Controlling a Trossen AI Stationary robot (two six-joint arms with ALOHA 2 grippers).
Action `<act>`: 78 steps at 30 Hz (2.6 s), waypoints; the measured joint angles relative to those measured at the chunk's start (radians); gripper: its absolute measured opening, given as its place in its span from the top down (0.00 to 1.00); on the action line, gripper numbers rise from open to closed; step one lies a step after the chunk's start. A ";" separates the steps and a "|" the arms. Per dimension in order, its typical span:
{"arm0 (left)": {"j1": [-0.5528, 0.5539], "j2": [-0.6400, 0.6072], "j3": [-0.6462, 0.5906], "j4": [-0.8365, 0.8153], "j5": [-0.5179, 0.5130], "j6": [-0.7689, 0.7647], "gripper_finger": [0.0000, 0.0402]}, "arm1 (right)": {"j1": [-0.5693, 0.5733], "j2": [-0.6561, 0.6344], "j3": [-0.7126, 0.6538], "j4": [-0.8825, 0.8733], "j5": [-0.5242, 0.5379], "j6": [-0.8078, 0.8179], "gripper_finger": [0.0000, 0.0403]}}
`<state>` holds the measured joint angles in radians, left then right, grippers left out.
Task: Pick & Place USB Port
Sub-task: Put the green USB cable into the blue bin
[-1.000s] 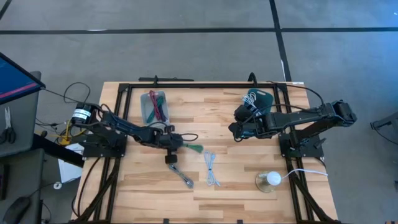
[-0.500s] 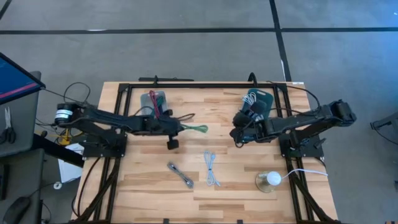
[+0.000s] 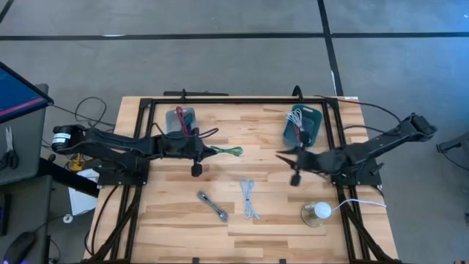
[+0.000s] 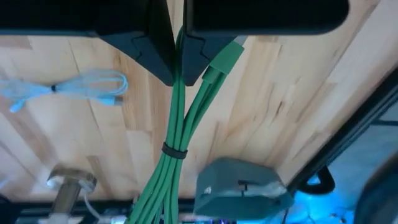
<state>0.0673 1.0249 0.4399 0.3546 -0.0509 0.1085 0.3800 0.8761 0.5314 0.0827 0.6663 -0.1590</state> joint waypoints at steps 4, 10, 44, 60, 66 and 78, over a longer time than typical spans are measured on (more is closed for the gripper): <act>0.000 0.034 0.000 0.105 0.044 0.000 0.98 | -0.032 -0.134 -0.151 0.310 -0.193 -0.157 0.91; -0.001 0.094 0.000 0.290 0.089 0.000 0.98 | -0.144 -0.180 -0.227 0.328 -0.196 -0.132 0.91; 0.039 0.198 0.001 0.482 0.074 -0.117 0.98 | -0.303 0.614 0.082 0.820 -0.303 -0.053 0.48; 0.039 0.197 0.002 0.476 0.074 -0.121 0.98 | -0.305 0.695 0.162 0.847 -0.302 -0.058 0.69; 0.039 0.197 0.002 0.473 0.074 -0.121 0.98 | -0.311 0.693 0.164 0.849 -0.302 -0.053 0.78; 0.039 0.197 0.002 0.468 0.062 -0.121 0.98 | -0.310 0.693 0.164 0.894 -0.303 -0.052 0.87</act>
<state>0.1059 1.2221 0.4419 0.8225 0.0107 -0.0128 0.0704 1.5688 0.6949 0.9763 0.3637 -0.2111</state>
